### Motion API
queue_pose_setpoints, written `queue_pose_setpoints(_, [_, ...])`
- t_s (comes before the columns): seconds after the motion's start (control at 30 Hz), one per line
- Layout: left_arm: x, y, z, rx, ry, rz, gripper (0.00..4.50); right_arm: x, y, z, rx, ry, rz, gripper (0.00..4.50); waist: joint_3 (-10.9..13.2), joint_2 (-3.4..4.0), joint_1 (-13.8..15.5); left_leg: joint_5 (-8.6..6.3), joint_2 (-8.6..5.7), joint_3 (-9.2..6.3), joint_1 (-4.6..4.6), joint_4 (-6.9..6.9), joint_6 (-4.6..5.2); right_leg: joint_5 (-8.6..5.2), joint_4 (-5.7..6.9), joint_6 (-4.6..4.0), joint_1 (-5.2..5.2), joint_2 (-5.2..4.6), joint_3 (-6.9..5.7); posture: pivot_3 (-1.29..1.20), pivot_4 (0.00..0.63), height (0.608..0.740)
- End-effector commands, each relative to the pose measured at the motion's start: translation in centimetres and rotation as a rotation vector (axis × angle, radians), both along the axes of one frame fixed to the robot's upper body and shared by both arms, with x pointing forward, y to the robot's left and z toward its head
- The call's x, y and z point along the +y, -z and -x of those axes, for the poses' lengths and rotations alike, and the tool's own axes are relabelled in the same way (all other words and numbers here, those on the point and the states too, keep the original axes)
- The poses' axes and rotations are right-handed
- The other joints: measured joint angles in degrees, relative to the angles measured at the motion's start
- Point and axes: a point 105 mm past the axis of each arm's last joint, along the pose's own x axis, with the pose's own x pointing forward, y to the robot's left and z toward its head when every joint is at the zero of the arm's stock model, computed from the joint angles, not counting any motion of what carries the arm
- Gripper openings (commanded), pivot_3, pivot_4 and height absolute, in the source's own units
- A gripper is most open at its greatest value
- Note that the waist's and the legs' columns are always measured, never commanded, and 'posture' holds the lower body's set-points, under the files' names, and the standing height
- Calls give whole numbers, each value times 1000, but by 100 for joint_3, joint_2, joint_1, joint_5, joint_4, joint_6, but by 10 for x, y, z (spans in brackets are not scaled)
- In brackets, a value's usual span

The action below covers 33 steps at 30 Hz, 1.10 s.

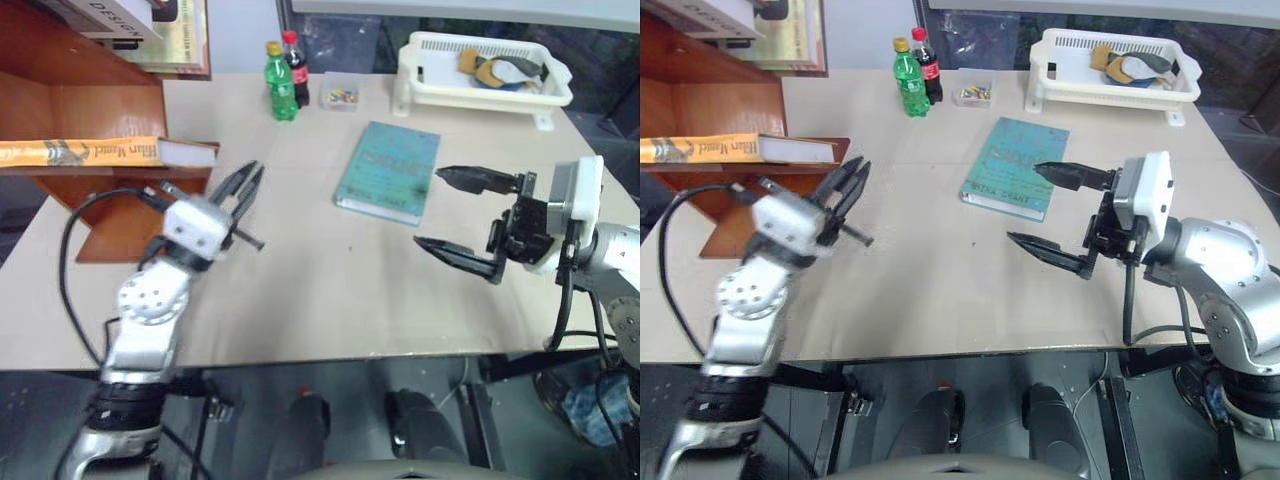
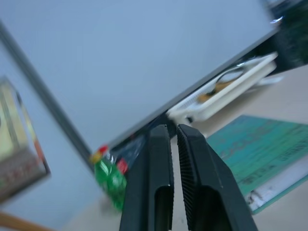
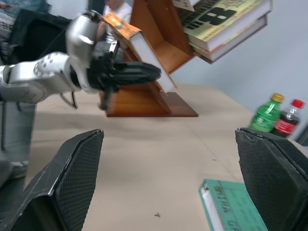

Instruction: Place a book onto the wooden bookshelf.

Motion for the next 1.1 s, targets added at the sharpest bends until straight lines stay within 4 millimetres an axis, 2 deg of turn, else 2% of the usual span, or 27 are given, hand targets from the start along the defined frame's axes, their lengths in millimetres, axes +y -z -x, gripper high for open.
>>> queue_pose_setpoints(0.03, [38,-10,-10,-44,-289,110,301,2,-8,8,-40,13,-2,4500,-1,-4,-1,0,0,-4,-1,0,0,0,-1,0,1,1,-3,0,150,740])
queue_pose_setpoints(0.1, [62,-6,-13,-34,-437,203,301,1,-8,8,-33,19,-2,4500,-1,-4,0,0,0,-2,8,0,0,0,-2,0,9,0,-1,0,150,740])
queue_pose_setpoints(0.17, [69,-6,-14,-37,-474,230,301,1,-8,8,-30,23,0,4500,-1,-4,-21,0,0,-1,15,0,0,0,-3,0,16,0,0,0,150,740])
queue_pose_setpoints(0.23, [64,-3,-17,-17,-448,222,301,0,-7,9,-26,24,0,4500,0,-2,-62,0,3,7,47,-12,0,-1,-2,-1,37,2,7,0,150,740])
queue_pose_setpoints(0.3, [51,2,-21,18,-358,202,301,0,-7,10,-17,24,-3,4500,-1,-2,-112,0,9,9,84,-22,0,-5,-3,-3,66,10,10,0,150,740])
queue_pose_setpoints(0.43, [18,18,-21,113,-136,131,301,0,-4,8,11,44,-4,4500,-1,-2,-109,0,11,8,85,-19,0,-4,-3,-2,67,14,10,0,150,740])
queue_pose_setpoints(0.57, [-4,41,-18,274,100,160,1435,-6,9,-3,55,140,34,4500,-1,-3,-67,0,8,9,74,-17,-1,-2,-17,-5,68,7,10,0,150,740])
queue_pose_setpoints(0.63, [-10,49,-15,347,198,162,2527,-13,21,-12,95,214,64,4500,-1,-3,-56,0,7,10,69,-17,-1,-2,-21,-6,67,4,9,0,150,740])
queue_pose_setpoints(0.67, [-13,53,-13,394,251,180,2860,-18,29,-17,133,247,81,4500,-1,-3,-55,0,7,9,69,-18,-1,-2,-23,-6,67,4,9,0,150,740])
queue_pose_setpoints(0.7, [-13,56,-9,427,289,171,3421,-25,36,-20,162,293,96,4500,-1,-3,-52,-1,7,9,68,-19,-1,-2,-25,-6,67,4,9,0,150,740])
queue_pose_setpoints(0.77, [-10,65,1,526,368,152,4308,-40,50,-18,203,354,134,4500,-1,-2,-51,-1,7,9,68,-21,-1,-3,-27,-7,67,4,8,0,150,740])
queue_pose_setpoints(0.83, [-2,69,13,594,422,126,4410,-51,59,-11,224,390,164,4500,3,3,-55,-1,8,11,68,-31,-1,-7,-31,-9,65,3,10,0,150,740])
queue_pose_setpoints(0.97, [41,64,42,698,426,48,4410,-85,68,18,249,528,225,4500,5,1,-62,-2,13,11,65,-41,-1,-33,-35,-20,59,5,8,0,150,740])
queue_pose_setpoints(1.1, [64,61,56,757,411,29,4410,-98,70,35,263,597,248,4500,4,3,-48,-2,16,15,74,-41,-1,-42,-38,-17,60,0,7,0,150,740])
